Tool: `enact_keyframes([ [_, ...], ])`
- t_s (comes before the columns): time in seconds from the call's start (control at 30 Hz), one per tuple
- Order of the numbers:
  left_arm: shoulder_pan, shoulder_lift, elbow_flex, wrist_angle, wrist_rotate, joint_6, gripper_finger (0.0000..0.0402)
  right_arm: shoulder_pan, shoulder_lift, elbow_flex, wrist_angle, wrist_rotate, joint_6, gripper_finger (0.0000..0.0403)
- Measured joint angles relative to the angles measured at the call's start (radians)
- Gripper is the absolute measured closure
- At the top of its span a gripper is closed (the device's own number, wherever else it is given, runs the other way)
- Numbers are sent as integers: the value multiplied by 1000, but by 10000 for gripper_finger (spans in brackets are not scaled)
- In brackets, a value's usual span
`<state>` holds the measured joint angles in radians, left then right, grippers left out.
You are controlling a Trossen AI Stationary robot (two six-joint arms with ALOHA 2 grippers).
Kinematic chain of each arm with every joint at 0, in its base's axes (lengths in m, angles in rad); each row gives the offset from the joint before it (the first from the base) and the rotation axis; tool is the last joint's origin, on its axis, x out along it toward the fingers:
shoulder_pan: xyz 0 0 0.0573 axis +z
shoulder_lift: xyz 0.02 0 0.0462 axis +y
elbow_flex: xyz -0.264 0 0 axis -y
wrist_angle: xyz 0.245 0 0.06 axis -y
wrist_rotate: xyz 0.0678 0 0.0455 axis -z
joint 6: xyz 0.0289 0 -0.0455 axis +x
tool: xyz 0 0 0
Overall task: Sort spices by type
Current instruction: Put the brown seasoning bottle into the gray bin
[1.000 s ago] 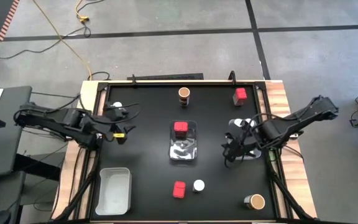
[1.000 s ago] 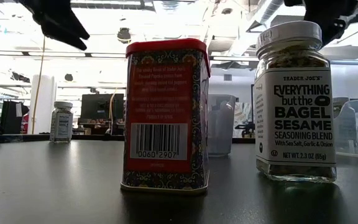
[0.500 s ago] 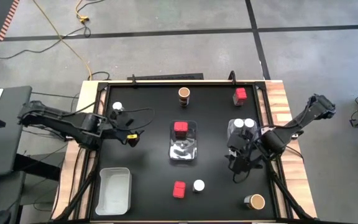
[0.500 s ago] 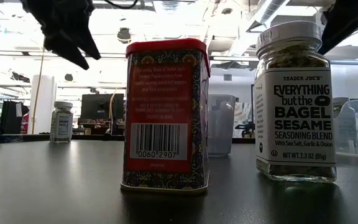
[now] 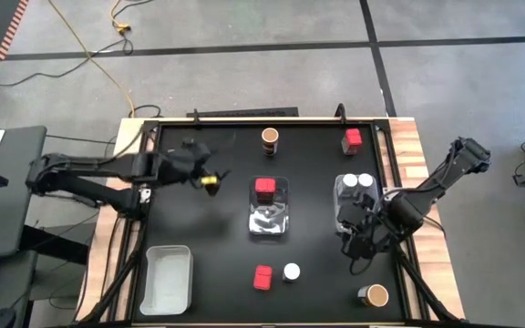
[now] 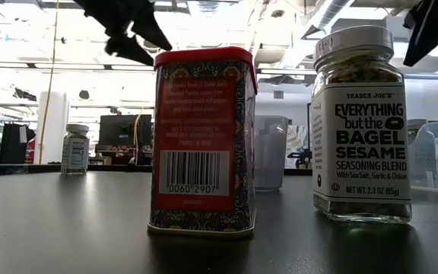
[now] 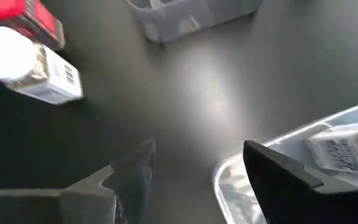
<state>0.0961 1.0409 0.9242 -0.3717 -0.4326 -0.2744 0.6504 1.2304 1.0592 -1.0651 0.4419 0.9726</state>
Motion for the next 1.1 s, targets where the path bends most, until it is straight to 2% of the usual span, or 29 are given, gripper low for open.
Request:
enact_keyframes([
  [0.17, 224, 100, 123, 2, 313, 109, 21, -27, 0, 0, 3, -2, 75, 131],
  [0.27, 314, 199, 211, 4, 431, 189, 21, -39, 0, 0, 4, -2, 104, 131],
  [0.4, 387, 350, 351, -1, 602, 369, 21, -57, 0, 0, 4, -2, 140, 131],
  [0.57, 426, 548, 515, -19, 682, 581, 21, -71, 0, 0, 4, -2, 198, 131],
  [0.8, 475, 794, 689, -33, 825, 692, 21, -77, 0, 0, 3, 0, 291, 131],
  [0.93, 500, 889, 757, -34, 907, 716, 21, -77, 1, 0, 3, 1, 322, 131],
  [1.1, 525, 951, 777, -68, 951, 774, 21, -77, 1, 0, 3, 6, 340, 131],
])
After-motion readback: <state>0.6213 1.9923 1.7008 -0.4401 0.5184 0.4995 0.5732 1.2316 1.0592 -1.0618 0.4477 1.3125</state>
